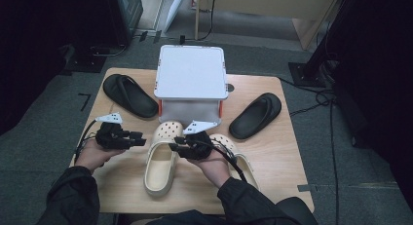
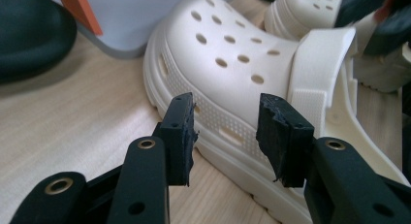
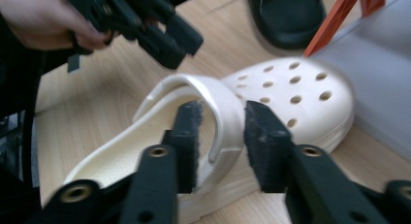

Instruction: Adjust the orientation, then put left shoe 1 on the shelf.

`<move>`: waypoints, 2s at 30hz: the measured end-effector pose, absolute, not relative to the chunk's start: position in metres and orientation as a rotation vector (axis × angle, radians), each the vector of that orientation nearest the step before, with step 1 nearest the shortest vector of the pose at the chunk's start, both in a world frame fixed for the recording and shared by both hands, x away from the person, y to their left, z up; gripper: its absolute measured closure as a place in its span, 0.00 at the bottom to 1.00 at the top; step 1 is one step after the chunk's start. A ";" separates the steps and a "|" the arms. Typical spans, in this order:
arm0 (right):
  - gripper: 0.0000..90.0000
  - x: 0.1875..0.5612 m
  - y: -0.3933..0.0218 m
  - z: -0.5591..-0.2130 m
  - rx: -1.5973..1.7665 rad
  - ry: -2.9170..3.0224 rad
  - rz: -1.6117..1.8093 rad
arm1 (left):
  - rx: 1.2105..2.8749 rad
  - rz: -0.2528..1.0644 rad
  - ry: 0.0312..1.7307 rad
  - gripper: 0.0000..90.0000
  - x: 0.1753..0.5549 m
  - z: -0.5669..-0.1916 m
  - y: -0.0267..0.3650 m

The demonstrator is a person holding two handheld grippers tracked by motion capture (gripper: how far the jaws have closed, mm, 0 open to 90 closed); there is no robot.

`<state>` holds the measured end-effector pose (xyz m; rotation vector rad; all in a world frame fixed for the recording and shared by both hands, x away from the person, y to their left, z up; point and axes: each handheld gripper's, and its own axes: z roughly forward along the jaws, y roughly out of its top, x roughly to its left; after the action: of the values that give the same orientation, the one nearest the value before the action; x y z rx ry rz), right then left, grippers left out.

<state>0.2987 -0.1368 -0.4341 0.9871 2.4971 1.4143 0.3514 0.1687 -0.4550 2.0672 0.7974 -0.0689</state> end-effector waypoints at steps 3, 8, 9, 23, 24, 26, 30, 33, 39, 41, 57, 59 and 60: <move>0.62 0.300 -0.135 -0.439 0.999 2.511 1.400 | 2.062 -0.051 0.791 0.63 0.352 -0.452 0.167; 0.50 0.300 -0.122 -0.450 0.977 2.524 1.355 | 2.036 -0.018 0.795 0.62 0.356 -0.446 0.166; 0.49 0.300 -0.119 -0.453 0.959 2.506 1.322 | 2.032 -0.016 0.794 0.62 0.357 -0.445 0.166; 0.55 0.307 -0.121 -0.459 0.988 2.484 1.256 | 2.028 0.041 0.826 0.59 0.361 -0.430 0.166; 0.61 0.306 -0.125 -0.458 1.002 2.487 1.261 | 2.017 0.043 0.828 0.59 0.362 -0.426 0.167; 0.63 0.306 -0.127 -0.458 1.007 2.486 1.268 | 2.021 0.042 0.832 0.58 0.363 -0.424 0.167; 0.73 0.306 -0.134 -0.454 1.060 2.483 1.272 | 2.017 0.052 0.815 0.58 0.372 -0.416 0.162; 0.76 0.306 -0.135 -0.452 1.058 2.476 1.250 | 2.013 0.053 0.799 0.58 0.380 -0.410 0.155; 0.81 0.305 -0.139 -0.450 1.055 2.461 1.234 | 2.010 0.052 0.757 0.57 0.392 -0.398 0.143; 0.82 0.305 -0.140 -0.450 1.059 2.453 1.240 | 2.013 0.052 0.750 0.57 0.394 -0.394 0.141; 0.85 0.305 -0.147 -0.437 1.107 2.405 1.243 | 2.029 0.061 0.676 0.63 0.420 -0.360 0.127; 0.85 0.305 -0.147 -0.436 1.103 2.399 1.247 | 2.043 0.072 0.676 0.63 0.423 -0.359 0.124; 0.86 0.304 -0.148 -0.432 1.103 2.379 1.262 | 2.026 0.051 0.662 0.64 0.430 -0.357 0.121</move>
<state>0.3045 -0.1484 -0.4322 1.1025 2.3795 1.2619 0.4295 0.1211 -0.3568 2.0257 0.6622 0.0508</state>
